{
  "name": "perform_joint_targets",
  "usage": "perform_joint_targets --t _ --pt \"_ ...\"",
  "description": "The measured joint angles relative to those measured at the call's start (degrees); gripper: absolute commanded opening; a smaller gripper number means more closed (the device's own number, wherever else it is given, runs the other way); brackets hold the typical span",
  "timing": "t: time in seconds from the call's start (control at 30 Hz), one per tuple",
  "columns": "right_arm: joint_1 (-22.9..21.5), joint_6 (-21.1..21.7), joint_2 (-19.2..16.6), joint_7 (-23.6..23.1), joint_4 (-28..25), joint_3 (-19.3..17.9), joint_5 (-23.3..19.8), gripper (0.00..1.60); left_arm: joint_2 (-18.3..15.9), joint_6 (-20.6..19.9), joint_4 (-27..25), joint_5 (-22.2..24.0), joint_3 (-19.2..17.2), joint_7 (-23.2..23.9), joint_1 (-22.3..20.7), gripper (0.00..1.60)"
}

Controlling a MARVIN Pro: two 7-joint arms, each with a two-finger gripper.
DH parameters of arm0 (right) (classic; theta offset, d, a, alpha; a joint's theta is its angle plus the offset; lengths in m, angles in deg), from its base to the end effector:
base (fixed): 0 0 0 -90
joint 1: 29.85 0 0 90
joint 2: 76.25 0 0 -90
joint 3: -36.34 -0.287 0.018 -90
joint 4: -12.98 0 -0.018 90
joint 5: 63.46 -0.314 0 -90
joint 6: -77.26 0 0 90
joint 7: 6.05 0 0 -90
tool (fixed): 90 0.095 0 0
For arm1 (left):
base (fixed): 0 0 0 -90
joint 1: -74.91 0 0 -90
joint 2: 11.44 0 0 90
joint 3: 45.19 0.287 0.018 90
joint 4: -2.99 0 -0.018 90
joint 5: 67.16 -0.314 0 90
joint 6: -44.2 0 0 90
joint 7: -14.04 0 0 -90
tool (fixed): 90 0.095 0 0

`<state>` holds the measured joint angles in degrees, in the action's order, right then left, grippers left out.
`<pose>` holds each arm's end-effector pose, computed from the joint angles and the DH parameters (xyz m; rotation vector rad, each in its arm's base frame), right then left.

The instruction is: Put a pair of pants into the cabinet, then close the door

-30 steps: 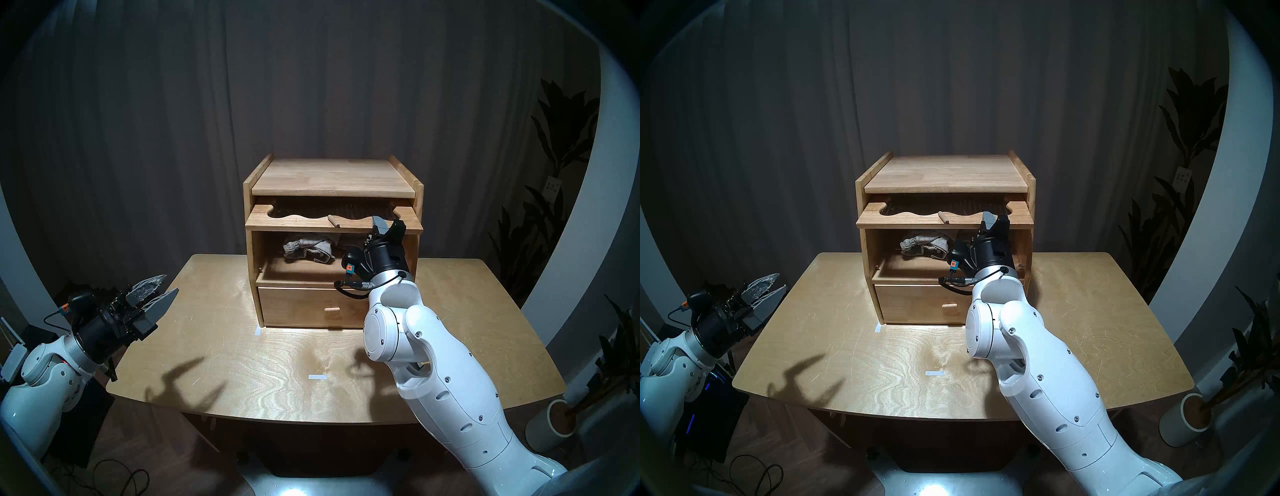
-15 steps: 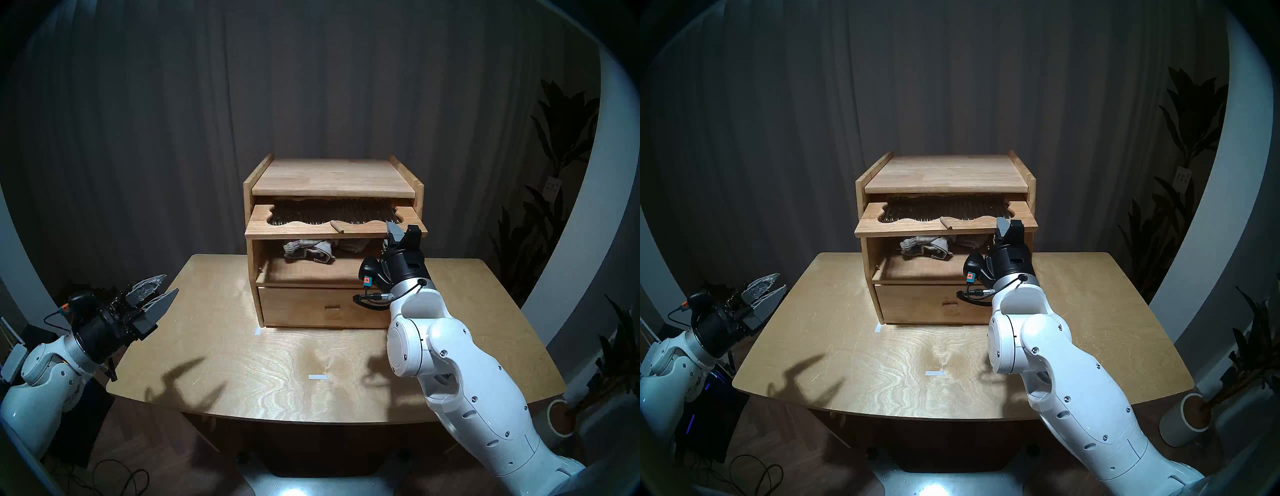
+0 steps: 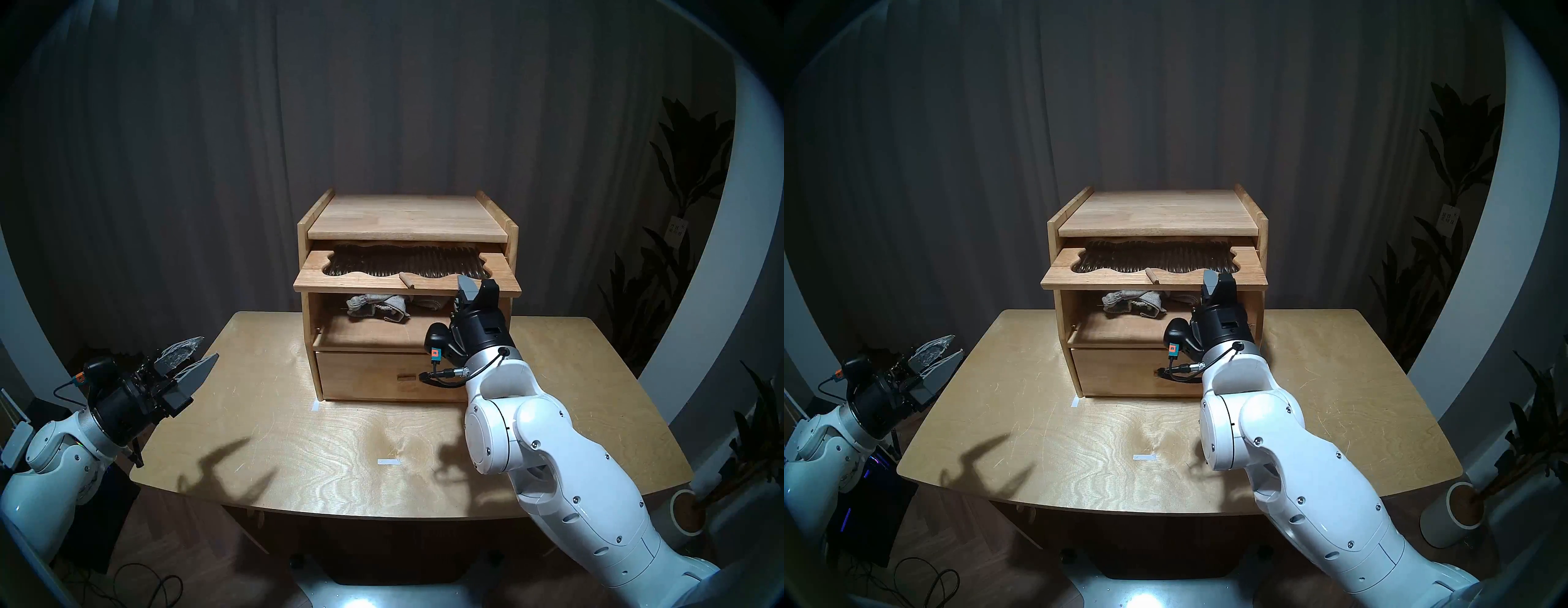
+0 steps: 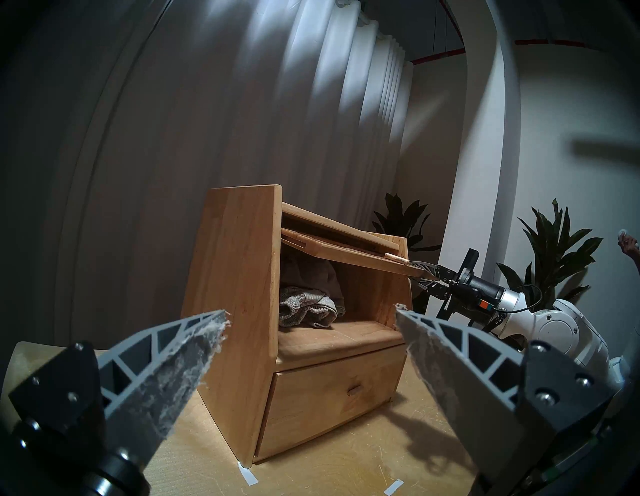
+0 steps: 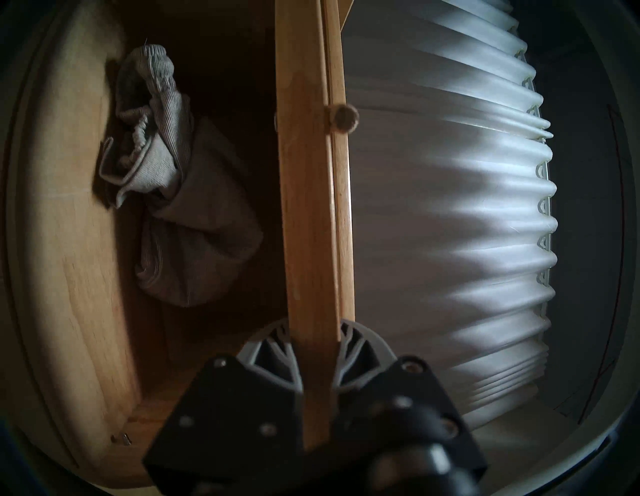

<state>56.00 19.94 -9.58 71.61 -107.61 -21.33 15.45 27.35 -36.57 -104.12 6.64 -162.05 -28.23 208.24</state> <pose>0.3574 0.1005 -0.1577 1.0305 1.1425 1.3961 0.2676 0.1955 -0.1946 1.6111 -0.3869 1.7642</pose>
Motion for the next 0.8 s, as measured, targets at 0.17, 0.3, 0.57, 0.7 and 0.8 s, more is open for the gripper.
perform_joint_targets --t 0.17,0.3,0.57,0.7,0.8 --pt "0.8 1.6 -0.5 -1.3 -1.4 0.9 2.1 0.00 0.0 0.0 0.0 0.0 0.0 0.0 0.0 1.60" --pt "2.7 2.9 -2.0 -1.8 -3.3 0.9 3.4 0.00 0.0 0.0 0.0 0.0 0.0 0.0 0.0 1.60" --pt "6.6 3.5 -5.1 -1.6 -6.6 -0.3 3.8 0.00 0.0 0.0 0.0 0.0 0.0 0.0 0.0 1.60" --pt "7.3 2.9 -5.6 -1.0 -7.0 0.3 3.3 0.00 0.0 0.0 0.0 0.0 0.0 0.0 0.0 1.60" --pt "7.4 2.5 -5.5 -0.7 -6.8 1.5 3.0 0.00 0.0 0.0 0.0 0.0 0.0 0.0 0.0 1.60"
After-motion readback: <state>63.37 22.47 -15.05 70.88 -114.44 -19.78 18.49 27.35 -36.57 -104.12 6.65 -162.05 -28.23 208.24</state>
